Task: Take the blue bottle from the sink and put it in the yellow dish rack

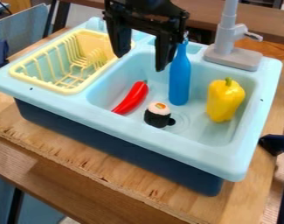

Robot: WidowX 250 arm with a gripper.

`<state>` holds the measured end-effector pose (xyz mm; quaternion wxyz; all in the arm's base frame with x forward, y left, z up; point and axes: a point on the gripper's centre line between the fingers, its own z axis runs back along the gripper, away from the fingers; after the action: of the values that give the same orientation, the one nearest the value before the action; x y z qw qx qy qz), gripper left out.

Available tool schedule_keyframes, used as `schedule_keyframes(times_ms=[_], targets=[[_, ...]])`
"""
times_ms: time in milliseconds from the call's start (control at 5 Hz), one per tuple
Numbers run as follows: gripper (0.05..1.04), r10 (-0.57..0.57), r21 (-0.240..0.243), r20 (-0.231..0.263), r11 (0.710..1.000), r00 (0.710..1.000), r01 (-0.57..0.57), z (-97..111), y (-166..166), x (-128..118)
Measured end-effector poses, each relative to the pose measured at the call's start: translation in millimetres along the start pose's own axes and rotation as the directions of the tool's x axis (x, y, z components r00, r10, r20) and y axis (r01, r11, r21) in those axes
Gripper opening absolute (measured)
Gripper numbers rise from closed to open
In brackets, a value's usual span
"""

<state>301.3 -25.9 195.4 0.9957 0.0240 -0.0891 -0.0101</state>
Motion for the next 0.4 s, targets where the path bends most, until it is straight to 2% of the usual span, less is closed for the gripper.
schedule_keyframes(times_ms=[200,400], targets=[[1.001,-0.002,0.001,-0.029,1.000,1.000,0.002,-8.6,-0.7,-0.8],[1.001,0.003,-0.005,-0.002,1.000,1.000,-0.003,-2.2,0.2,6.9]])
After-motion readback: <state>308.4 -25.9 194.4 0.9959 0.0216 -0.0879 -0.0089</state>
